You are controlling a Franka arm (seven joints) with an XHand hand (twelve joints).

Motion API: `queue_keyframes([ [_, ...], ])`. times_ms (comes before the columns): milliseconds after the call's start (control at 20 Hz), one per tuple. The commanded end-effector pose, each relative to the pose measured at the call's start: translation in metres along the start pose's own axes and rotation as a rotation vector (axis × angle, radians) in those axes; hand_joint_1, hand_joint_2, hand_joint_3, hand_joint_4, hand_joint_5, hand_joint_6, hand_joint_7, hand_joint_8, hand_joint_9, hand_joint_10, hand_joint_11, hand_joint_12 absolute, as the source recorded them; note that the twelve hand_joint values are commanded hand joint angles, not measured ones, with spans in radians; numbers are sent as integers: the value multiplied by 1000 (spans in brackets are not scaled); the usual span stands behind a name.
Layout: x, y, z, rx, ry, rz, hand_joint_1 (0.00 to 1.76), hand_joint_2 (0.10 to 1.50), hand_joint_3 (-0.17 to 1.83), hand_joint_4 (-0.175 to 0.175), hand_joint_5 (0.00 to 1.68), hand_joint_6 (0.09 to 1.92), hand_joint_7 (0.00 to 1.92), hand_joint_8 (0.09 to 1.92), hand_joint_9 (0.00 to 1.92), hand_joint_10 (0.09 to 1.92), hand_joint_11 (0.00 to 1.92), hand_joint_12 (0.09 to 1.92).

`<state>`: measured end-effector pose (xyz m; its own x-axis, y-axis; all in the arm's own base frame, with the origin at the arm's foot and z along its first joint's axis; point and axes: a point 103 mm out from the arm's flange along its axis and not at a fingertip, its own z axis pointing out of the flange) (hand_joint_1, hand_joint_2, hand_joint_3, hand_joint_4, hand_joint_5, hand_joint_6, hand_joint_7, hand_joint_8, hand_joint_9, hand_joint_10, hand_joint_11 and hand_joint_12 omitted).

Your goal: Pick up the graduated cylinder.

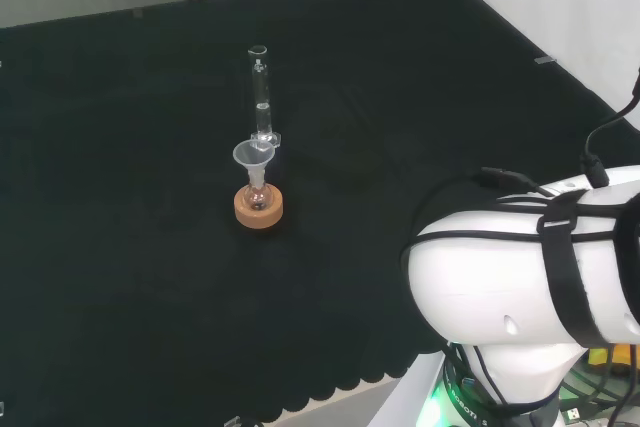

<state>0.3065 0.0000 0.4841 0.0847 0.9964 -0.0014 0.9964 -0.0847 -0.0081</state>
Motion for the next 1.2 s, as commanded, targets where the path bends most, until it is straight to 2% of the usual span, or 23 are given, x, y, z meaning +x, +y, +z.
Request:
queue_keyframes([
  [50, -1, 1, 0, -8, -5, 0, 35, 1155, 552, 0, 176, 227, 64, 563, 252, 638, 166, 1301],
  [150, -3, 2, 1, -8, 1, 1, 8, 1226, 428, 0, 214, 125, 63, 549, 249, 630, 140, 1345],
  [250, -4, 4, 2, -8, 2, 2, 1, 1248, 387, 0, 228, 91, 64, 545, 249, 627, 133, 1357],
  [600, -14, 13, 10, 4, 2, 29, 0, 1271, 341, -1, 248, 87, 71, 540, 253, 624, 137, 1354],
  [850, -35, 21, 23, 10, 27, 71, 0, 1274, 335, -2, 252, 87, 74, 540, 254, 623, 138, 1354],
  [1200, -64, 62, 50, -38, 83, 66, 7, 1275, 325, -4, 264, 87, 92, 547, 264, 627, 137, 1357],
])
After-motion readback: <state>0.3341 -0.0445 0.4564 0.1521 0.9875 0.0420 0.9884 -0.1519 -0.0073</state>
